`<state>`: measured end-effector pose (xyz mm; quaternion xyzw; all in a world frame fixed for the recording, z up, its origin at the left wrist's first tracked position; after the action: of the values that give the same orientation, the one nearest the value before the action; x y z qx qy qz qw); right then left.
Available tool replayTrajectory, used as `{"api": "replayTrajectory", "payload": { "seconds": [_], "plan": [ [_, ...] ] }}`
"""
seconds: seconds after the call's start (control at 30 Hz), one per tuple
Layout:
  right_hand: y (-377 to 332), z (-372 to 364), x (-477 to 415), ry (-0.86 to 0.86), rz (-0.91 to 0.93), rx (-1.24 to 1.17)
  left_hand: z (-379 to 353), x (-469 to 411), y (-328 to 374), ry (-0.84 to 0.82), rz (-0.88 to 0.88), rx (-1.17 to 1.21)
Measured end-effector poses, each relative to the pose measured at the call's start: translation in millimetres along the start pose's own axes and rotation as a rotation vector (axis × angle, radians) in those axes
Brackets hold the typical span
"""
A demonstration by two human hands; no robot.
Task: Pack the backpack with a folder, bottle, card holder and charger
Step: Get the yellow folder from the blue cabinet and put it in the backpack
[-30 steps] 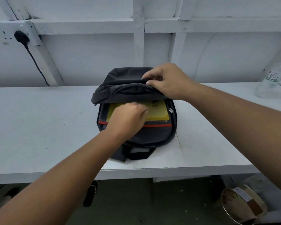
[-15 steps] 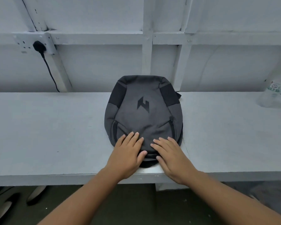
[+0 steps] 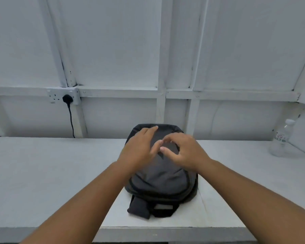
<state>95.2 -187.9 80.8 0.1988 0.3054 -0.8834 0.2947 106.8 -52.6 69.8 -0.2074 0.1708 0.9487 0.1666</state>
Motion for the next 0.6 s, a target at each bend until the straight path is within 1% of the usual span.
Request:
{"api": "replayTrajectory", "payload": {
  "seconds": [0.1, 0.2, 0.4, 0.6],
  "plan": [
    [-12, 43, -22, 0.110, -0.010, -0.025, 37, -11, 1, 0.059, 0.003, 0.039],
    [-15, 57, -22, 0.137, -0.035, -0.040, 43, -6, 3, 0.064, -0.021, 0.040],
    [3, 57, -1, 0.166, -0.140, -0.080, 29, -3, 15, 0.103, -0.090, 0.091],
    [45, 68, 25, 0.206, -0.208, -0.102, -2, -19, 62, 0.070, -0.163, 0.109]
  ]
}}
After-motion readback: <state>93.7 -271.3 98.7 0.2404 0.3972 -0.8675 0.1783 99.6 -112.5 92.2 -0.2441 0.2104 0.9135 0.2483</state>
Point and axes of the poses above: each hand's wrist, its own x-axis away from the middle knuckle, its own z-axis out of the back of the hand, y = z × x, the point moved 10 cm from there along -x, towards the middle knuckle, and after that the axes turned 8 degrees about -x, right-handed, at the moved point
